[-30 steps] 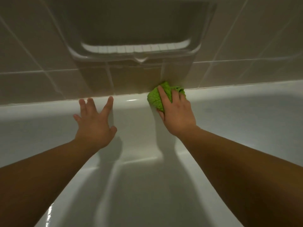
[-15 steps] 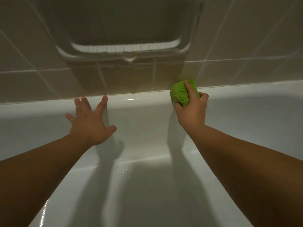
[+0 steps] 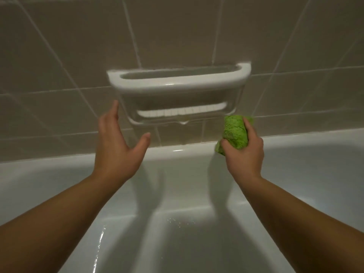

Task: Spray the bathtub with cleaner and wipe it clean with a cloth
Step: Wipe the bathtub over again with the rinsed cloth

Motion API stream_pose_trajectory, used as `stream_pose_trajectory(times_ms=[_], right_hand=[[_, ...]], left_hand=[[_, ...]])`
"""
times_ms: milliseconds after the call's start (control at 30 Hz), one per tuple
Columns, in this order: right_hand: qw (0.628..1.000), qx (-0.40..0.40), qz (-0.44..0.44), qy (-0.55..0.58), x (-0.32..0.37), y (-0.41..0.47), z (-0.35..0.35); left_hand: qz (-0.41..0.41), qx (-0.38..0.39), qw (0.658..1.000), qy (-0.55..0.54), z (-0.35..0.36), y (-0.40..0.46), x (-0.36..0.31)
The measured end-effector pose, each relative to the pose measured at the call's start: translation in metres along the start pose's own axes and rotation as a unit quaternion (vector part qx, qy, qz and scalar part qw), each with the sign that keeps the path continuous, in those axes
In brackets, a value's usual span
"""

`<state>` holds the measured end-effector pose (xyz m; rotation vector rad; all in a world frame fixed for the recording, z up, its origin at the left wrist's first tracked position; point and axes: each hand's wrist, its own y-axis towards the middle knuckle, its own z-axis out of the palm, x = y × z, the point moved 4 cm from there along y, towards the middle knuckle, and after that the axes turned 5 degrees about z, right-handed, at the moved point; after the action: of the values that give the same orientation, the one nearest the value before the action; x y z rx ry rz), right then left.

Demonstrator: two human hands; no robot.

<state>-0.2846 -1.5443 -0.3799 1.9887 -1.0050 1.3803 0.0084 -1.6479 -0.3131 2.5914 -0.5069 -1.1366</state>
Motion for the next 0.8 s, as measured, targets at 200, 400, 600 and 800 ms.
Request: stream_pose_trajectory(times_ms=[200,400,600,800], right_hand=[[0.997,0.041,-0.042,-0.04,0.047,-0.008,0.001],[0.958,0.048,-0.13,-0.252,0.085,0.01,0.021],[0.91,0.057,-0.18,-0.369,0.098,0.019,0.045],[0.878,0.036,-0.178,-0.443,0.102,0.031,0.059]], left_hand=[[0.112,0.009,0.993,0.044,-0.03,0.025,-0.039],[0.313,0.081,0.935,0.146,-0.034,0.055,-0.051],[0.404,0.182,0.874,0.202,-0.035,0.092,-0.051],[0.483,0.278,0.796,0.237,-0.015,0.124,-0.064]])
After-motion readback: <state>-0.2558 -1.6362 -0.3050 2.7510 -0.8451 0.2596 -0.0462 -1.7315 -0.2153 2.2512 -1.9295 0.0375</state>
